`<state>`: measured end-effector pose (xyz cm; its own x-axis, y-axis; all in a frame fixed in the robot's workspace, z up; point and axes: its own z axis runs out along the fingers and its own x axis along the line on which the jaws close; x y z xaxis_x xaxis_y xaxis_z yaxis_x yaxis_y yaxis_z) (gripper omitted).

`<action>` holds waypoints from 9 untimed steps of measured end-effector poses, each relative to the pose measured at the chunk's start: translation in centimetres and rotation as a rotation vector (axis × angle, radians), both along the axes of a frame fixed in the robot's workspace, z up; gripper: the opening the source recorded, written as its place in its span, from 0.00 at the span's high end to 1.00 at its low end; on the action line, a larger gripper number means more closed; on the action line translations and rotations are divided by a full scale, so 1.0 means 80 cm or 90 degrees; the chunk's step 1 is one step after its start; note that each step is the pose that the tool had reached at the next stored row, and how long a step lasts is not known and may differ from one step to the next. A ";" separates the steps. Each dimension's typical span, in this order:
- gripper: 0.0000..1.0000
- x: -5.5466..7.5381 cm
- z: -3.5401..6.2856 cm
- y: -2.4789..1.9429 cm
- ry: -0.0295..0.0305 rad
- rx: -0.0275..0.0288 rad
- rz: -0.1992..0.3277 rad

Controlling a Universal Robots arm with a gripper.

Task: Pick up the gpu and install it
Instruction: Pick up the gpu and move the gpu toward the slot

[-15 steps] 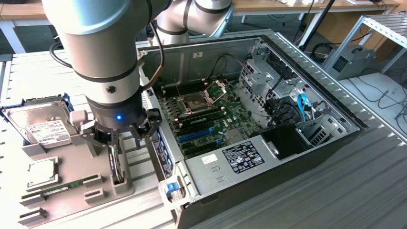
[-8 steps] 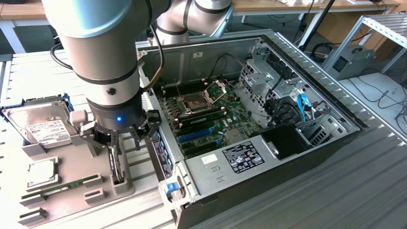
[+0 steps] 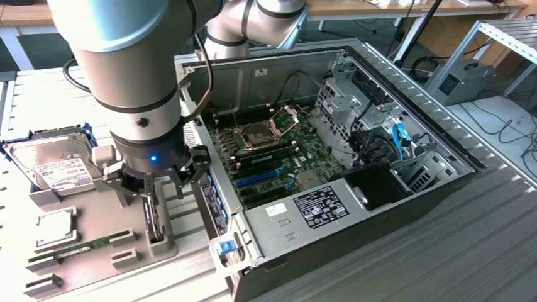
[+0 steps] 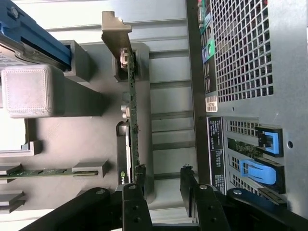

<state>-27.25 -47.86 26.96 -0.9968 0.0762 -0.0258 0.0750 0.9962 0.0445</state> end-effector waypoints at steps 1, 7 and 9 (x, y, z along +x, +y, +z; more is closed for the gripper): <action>0.58 -0.003 0.000 0.0003 -0.0004 0.0000 0.000; 0.58 -0.018 0.000 0.0051 -0.0016 0.0000 0.000; 0.58 -0.022 0.000 0.0097 -0.0015 0.0000 0.000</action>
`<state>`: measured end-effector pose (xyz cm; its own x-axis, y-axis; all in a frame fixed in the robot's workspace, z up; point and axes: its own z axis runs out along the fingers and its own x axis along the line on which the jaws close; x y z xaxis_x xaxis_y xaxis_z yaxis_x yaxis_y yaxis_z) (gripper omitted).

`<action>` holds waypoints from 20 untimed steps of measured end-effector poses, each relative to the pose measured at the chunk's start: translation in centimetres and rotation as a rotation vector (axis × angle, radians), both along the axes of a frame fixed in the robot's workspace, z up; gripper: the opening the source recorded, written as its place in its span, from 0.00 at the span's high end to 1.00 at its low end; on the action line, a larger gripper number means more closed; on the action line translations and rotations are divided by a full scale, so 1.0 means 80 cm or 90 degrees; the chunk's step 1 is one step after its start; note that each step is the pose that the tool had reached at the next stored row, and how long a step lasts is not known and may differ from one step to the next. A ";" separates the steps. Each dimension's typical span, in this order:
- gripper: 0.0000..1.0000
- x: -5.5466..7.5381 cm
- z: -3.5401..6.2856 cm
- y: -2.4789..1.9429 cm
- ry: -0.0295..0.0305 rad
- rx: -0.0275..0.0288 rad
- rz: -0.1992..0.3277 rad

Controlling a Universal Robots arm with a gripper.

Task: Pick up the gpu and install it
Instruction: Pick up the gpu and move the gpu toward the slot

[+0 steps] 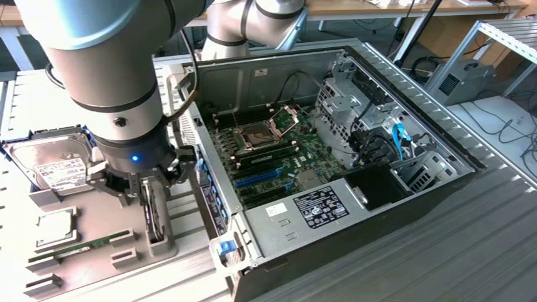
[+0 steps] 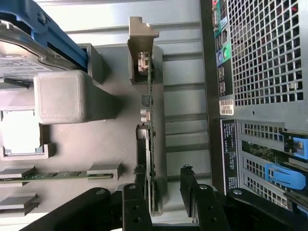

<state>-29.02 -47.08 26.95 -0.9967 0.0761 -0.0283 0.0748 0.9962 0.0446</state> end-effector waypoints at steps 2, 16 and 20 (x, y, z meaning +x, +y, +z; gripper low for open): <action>0.58 -0.003 0.000 0.0051 0.0000 -0.0001 0.000; 0.58 -0.015 -0.019 0.0229 0.0000 0.0000 0.000; 0.59 -0.015 -0.034 0.0256 0.0000 0.0000 0.000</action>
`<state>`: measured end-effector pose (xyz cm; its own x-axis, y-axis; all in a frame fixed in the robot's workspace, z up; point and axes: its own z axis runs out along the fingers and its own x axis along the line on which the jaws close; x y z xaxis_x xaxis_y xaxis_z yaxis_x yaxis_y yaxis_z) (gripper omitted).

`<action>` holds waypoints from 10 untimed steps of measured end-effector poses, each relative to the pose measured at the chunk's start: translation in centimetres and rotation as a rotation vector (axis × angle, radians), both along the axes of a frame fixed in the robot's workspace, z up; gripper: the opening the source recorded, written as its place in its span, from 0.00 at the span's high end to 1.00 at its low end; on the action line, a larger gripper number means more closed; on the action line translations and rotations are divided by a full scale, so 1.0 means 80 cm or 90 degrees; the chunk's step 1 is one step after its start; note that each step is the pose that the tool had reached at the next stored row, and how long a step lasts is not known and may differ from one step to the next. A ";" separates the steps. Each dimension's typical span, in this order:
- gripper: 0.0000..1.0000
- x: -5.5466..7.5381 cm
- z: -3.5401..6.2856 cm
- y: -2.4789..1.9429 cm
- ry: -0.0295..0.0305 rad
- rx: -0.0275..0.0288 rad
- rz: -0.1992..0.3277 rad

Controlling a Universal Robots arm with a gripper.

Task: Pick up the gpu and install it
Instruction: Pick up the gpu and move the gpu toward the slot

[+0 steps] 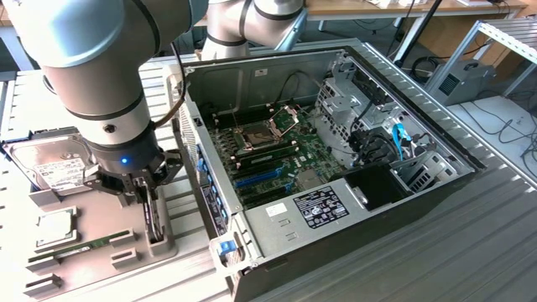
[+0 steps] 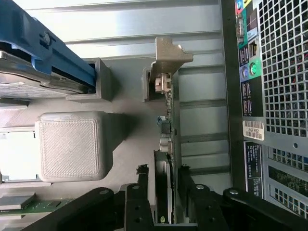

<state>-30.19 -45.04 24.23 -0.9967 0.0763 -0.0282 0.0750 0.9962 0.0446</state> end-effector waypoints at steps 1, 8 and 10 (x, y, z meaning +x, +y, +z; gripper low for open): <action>0.74 0.000 0.000 0.0000 0.0000 0.0000 0.000; 0.74 0.000 0.041 0.0032 0.0000 -0.0021 0.000; 0.74 0.000 0.049 0.0035 0.0000 -0.0026 0.000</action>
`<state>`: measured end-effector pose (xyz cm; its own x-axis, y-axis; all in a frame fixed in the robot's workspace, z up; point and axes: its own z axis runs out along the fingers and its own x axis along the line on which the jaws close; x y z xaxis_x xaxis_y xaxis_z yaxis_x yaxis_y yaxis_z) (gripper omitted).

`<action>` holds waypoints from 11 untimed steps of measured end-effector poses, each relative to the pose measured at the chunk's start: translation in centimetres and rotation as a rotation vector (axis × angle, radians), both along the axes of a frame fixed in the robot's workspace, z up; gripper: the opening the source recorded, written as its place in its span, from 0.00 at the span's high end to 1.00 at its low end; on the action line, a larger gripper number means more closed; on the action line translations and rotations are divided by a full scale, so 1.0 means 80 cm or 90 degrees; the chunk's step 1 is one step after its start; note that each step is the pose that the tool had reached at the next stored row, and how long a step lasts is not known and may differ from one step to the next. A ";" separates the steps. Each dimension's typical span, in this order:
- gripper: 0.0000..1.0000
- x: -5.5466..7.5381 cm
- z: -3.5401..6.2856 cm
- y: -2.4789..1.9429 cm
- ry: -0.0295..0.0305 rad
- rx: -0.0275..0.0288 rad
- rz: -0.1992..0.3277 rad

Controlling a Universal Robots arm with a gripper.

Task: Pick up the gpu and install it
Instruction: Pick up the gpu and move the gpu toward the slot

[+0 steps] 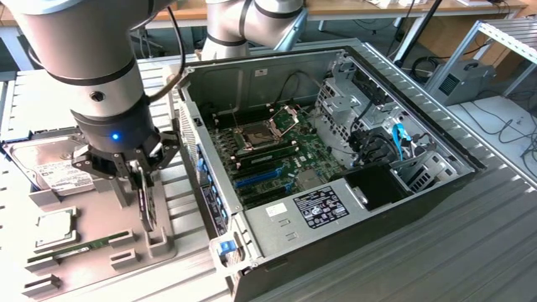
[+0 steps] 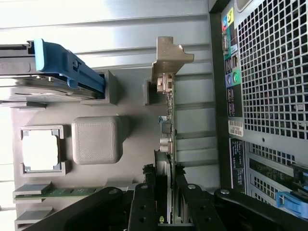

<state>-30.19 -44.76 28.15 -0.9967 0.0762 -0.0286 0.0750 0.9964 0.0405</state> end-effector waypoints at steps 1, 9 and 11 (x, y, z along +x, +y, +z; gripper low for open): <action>0.74 0.000 0.001 0.0000 0.0001 -0.0001 0.000; 0.74 0.000 0.008 0.0003 0.0000 -0.0005 0.000; 0.74 0.000 0.009 0.0003 0.0000 -0.0005 0.000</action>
<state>-30.19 -44.73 28.88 -0.9967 0.0761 -0.0286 0.0750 0.9964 0.0397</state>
